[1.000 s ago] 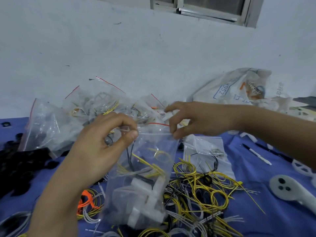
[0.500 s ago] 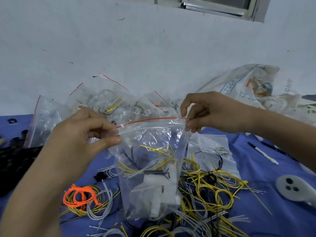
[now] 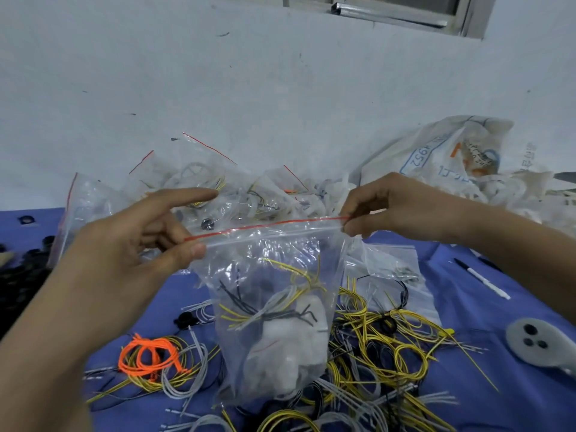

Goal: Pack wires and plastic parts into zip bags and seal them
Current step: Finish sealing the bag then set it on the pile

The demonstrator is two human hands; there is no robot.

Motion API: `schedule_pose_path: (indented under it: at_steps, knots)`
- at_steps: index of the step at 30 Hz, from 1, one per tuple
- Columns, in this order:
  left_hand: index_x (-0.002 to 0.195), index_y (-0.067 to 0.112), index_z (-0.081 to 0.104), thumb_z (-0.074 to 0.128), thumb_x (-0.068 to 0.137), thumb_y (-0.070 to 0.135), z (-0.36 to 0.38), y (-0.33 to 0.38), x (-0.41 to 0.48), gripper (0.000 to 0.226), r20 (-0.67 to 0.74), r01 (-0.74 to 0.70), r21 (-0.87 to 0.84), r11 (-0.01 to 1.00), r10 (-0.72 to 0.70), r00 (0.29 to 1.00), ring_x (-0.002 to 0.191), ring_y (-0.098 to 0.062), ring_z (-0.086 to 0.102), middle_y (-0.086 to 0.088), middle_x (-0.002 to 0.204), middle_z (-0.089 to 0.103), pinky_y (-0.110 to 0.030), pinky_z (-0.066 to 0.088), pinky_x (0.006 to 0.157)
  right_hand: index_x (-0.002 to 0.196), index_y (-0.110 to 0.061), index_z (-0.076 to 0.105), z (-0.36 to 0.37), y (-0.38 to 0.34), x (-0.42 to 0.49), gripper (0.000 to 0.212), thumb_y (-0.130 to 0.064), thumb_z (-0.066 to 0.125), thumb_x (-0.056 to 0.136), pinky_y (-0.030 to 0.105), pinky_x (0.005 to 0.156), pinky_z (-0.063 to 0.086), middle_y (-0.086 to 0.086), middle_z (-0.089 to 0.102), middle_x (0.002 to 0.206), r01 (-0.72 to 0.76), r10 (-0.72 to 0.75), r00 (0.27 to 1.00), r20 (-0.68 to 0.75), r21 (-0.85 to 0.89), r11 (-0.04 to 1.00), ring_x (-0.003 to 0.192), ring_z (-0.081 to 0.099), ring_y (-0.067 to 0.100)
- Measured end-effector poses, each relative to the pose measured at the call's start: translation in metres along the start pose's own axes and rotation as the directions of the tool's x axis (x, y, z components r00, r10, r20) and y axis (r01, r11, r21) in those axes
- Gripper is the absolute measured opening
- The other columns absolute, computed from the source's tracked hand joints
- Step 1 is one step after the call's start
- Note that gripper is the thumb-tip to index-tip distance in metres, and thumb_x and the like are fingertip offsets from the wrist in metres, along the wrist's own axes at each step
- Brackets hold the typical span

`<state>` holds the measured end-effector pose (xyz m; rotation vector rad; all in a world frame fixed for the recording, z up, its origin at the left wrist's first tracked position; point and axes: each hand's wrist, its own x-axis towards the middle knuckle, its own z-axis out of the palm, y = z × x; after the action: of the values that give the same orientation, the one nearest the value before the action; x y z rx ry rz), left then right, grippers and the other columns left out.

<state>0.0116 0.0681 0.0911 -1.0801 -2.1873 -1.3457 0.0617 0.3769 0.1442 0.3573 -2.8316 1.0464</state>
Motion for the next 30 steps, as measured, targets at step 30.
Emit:
schedule_pose_path:
  at_steps: [30]
  knots:
    - [0.085, 0.034, 0.062, 0.063, 0.071, 0.033, 0.03, 0.022, 0.006, 0.013, 0.021, 0.007, -0.006, 1.0, -0.007, 1.0, 0.065, -0.013, 0.062, 0.008, 0.071, 0.065, -0.032, 0.051, 0.069, 0.087, 0.005, 0.068, 0.065, -0.065, 0.018, 0.006, 0.0, 0.067, 0.083, 0.013, 0.069, 0.045, 0.001, 0.062, 0.074, 0.23, -0.235, 0.971, 0.035, 0.11, 0.967, 0.064, 0.053, -0.004]
